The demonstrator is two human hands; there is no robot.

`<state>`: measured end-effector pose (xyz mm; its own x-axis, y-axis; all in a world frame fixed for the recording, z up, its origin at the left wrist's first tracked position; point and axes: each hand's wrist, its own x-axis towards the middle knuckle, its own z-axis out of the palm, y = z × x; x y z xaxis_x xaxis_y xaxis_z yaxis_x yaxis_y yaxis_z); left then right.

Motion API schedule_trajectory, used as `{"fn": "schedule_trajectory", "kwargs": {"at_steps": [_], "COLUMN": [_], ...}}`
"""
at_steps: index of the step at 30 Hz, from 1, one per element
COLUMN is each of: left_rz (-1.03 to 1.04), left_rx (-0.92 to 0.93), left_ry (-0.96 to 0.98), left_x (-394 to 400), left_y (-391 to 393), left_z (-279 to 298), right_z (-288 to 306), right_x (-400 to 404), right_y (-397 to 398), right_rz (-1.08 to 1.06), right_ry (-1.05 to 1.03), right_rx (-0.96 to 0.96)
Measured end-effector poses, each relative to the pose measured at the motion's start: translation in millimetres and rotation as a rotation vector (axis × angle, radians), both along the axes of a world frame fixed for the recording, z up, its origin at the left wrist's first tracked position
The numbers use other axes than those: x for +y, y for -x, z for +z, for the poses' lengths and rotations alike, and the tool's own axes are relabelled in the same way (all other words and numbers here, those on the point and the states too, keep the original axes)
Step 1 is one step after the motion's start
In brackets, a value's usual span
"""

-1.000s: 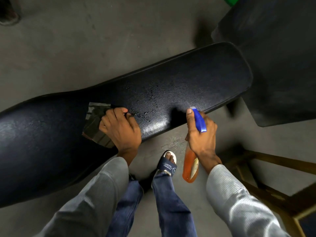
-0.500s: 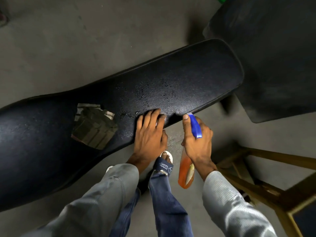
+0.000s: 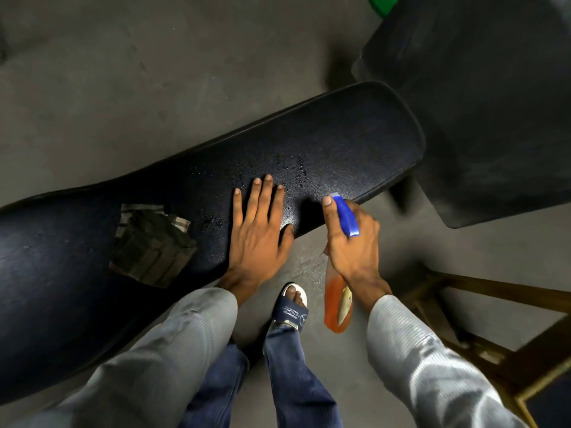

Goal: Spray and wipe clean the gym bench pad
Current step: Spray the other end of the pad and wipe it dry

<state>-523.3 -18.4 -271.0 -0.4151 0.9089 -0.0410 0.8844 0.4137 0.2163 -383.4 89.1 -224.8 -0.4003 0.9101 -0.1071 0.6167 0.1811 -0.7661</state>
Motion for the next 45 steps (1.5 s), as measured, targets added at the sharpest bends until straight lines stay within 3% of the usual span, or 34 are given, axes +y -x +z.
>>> {"fn": "schedule_trajectory", "kwargs": {"at_steps": [13,25,29,45], "left_rz": [0.041,-0.005,-0.027,-0.028], "left_rx": [-0.012,0.004,0.01,-0.025], "left_ry": [-0.046,-0.035,-0.02,-0.016], "left_x": [37.8,75.7,84.1,121.0], "left_y": [-10.4,-30.8,-35.5,-43.1], "left_z": [5.7,6.3,8.2,10.6], "right_z": [1.7,-9.4,-16.1,-12.4], "right_x": [38.1,39.8,33.0,103.7], "right_y": [-22.6,-57.6,-66.1,-69.1], "right_rz": [-0.093,-0.097,-0.061,-0.214], "right_ry": [-0.059,-0.005,0.103,-0.038], "right_rx": [0.05,0.048,0.046,0.049]}}
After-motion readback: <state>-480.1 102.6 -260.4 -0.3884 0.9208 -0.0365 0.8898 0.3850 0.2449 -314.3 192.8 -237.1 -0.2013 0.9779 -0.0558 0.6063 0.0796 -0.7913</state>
